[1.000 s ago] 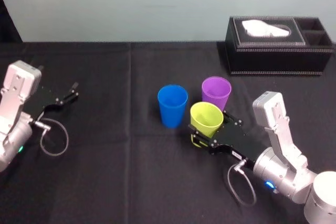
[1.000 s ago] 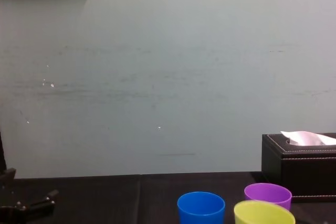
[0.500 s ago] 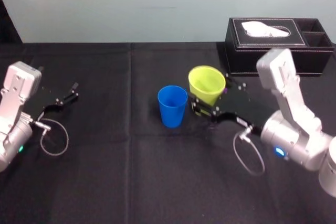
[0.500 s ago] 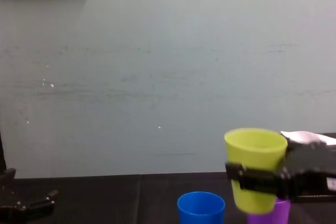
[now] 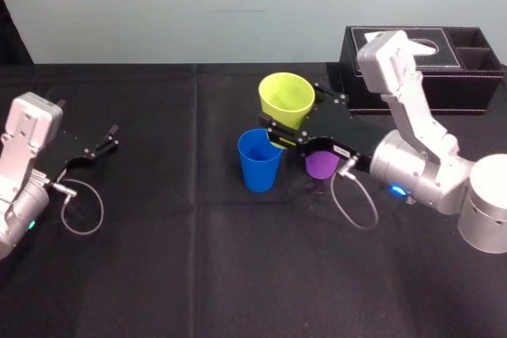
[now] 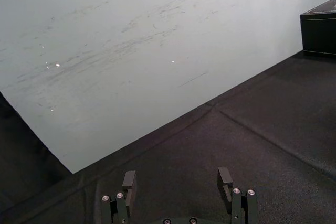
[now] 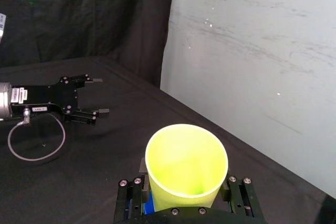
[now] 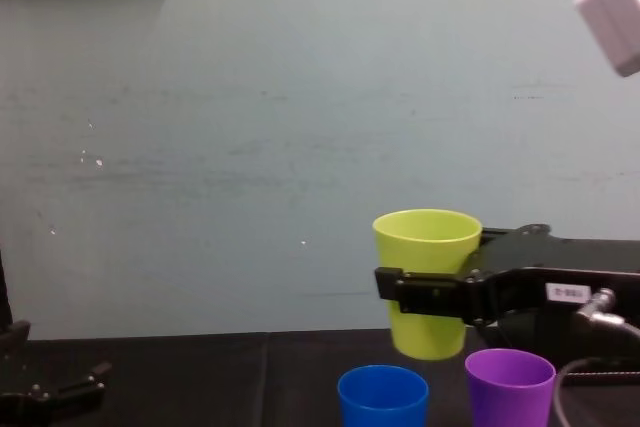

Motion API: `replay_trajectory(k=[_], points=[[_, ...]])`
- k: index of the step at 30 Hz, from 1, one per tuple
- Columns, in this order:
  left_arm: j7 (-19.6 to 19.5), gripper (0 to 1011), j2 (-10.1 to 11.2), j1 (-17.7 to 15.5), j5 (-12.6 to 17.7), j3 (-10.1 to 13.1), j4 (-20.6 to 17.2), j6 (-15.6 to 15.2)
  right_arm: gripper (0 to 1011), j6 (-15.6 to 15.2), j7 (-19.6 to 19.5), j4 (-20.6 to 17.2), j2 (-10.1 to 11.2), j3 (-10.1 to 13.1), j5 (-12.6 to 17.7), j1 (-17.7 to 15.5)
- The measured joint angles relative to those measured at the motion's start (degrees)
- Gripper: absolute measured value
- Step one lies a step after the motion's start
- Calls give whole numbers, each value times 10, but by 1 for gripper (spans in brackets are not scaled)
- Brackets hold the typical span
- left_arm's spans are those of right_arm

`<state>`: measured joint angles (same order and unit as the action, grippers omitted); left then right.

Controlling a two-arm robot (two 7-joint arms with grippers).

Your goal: Stack the three plastic cups sequentially using one hand.

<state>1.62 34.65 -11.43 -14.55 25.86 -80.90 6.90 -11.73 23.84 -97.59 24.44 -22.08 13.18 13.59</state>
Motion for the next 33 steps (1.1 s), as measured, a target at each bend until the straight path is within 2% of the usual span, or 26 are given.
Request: replay_trajectory(k=[7, 11, 33], points=[[0, 1011, 0, 0, 0, 0, 0, 0, 735, -1, 1, 34, -16, -21, -3, 26], [0, 1011, 0, 0, 0, 0, 0, 0, 734, 10, 1, 59, -27, -30, -5, 39], [0, 1011, 0, 0, 0, 0, 0, 0, 734, 44, 6, 134, -54, -49, -11, 68]])
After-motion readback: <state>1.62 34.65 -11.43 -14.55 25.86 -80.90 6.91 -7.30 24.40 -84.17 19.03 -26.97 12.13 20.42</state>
